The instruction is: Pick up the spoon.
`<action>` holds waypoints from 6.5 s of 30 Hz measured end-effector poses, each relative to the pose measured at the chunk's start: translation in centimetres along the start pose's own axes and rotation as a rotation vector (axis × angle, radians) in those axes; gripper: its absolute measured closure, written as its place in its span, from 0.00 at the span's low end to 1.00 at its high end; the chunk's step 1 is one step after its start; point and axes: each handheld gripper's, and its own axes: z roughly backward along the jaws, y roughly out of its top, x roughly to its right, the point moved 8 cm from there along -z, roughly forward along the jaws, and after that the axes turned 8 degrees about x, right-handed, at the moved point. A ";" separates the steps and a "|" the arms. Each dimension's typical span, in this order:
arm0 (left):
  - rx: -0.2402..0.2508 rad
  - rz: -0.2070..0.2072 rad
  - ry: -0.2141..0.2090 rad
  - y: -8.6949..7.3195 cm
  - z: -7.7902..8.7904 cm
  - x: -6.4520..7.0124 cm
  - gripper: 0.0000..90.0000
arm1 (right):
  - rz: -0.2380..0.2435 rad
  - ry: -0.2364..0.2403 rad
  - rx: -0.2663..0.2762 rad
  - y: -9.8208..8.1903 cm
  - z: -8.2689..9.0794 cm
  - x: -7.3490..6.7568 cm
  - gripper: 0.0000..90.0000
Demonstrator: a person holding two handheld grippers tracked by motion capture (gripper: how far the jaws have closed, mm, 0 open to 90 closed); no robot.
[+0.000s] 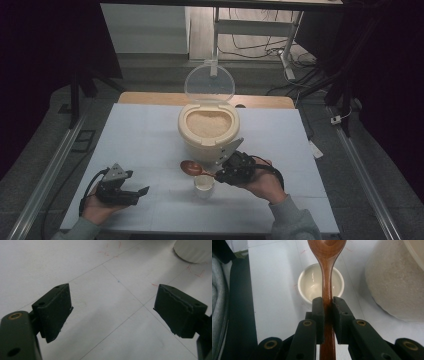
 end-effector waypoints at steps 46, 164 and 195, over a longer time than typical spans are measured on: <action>-0.020 -0.386 -0.255 12.2 -2.4 11.2 0.33 | 0.045 0.041 0.024 0.5 -0.6 -0.9 0.89; 0.065 -0.544 -0.179 13.1 -5.5 12.9 0.87 | -0.517 -0.112 0.859 2.1 3.1 -0.2 0.92; 0.133 -0.146 -0.072 6.3 -0.4 4.8 0.32 | -0.492 -0.161 0.991 0.3 7.5 2.1 0.92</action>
